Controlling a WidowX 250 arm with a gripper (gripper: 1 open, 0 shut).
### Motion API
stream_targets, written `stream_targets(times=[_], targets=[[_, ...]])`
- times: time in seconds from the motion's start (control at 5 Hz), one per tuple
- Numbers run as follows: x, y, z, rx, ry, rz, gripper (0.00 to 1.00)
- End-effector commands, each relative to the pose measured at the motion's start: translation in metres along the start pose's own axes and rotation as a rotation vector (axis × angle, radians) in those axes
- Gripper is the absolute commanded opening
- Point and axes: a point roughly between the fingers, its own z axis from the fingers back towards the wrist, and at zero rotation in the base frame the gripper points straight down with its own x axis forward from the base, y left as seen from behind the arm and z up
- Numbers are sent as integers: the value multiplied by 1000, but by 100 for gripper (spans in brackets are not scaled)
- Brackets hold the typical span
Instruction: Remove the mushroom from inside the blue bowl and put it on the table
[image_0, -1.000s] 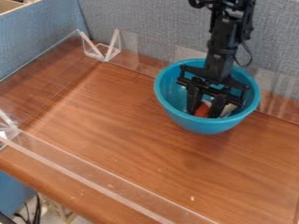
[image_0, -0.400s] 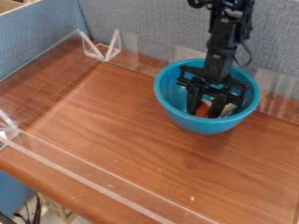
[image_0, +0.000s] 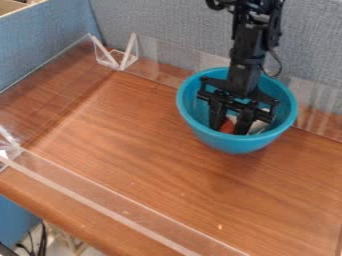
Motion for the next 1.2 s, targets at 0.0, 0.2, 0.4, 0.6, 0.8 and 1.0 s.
stream_targets(times=[0.0,0.2,0.4,0.6,0.8,1.0], targets=[[-3,6,24,-5,-77,-7,0],[-2,21,28,0,-76,-76,0],[-2,36,35,3,-80,-146,0],[0,38,39,-4,-91,-139,0],[-3,39,46,-1,-95,-191,0],[-6,41,53,1,-99,-243,0]])
